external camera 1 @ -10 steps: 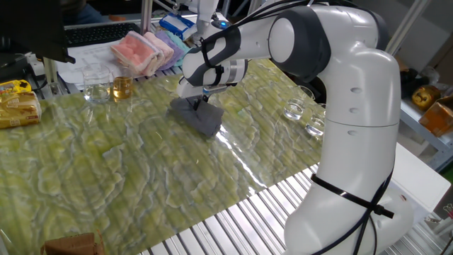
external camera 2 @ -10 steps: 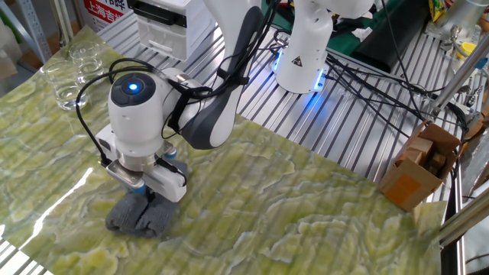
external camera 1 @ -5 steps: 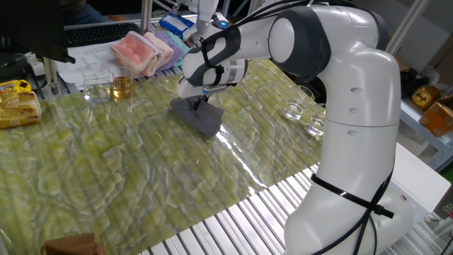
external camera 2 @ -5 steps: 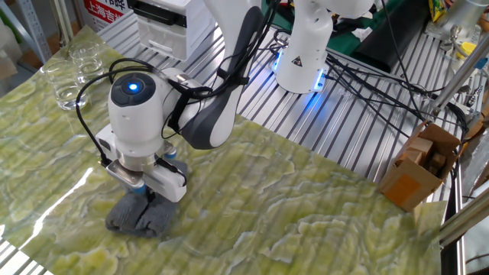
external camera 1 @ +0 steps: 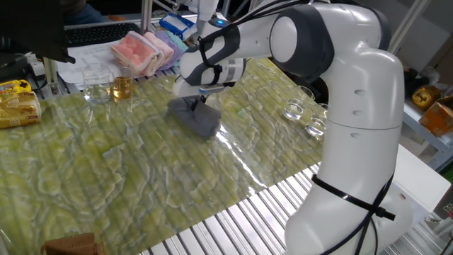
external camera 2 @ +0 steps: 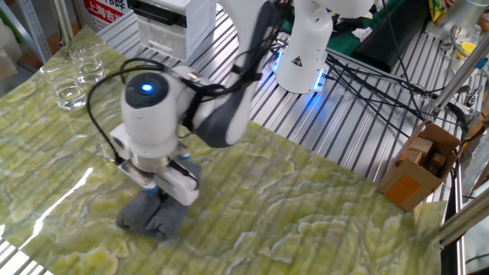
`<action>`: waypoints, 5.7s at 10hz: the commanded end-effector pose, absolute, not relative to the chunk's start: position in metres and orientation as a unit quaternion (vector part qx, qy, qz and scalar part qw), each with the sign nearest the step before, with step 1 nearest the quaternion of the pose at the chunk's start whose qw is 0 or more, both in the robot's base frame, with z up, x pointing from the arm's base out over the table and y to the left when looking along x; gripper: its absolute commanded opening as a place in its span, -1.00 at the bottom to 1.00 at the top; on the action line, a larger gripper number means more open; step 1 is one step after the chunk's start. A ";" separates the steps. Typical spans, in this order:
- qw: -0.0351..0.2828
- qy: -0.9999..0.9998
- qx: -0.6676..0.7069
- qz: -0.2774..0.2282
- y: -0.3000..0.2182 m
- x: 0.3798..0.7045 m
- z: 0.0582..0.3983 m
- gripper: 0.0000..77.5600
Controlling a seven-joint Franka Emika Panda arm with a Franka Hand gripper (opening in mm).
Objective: Clean the table with a cloth
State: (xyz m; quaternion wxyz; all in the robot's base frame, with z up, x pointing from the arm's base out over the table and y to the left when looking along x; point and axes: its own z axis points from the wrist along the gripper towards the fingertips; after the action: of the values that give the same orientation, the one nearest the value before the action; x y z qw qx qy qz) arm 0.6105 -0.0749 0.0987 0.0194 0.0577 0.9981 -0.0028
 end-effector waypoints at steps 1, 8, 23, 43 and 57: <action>0.000 0.990 0.141 0.001 -0.015 0.595 0.130 -0.97; -0.005 0.985 0.172 0.005 0.009 0.592 0.142 -0.97; 0.000 0.996 0.086 0.006 0.015 0.597 0.140 -0.97; 0.037 0.987 0.155 0.007 0.096 0.581 0.081 -0.97; 0.037 0.997 0.072 -0.011 0.008 0.590 0.088 -0.97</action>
State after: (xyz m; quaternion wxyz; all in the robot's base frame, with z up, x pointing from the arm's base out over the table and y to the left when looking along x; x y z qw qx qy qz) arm 0.5849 0.0758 0.0801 0.0387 0.1207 0.9919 0.0022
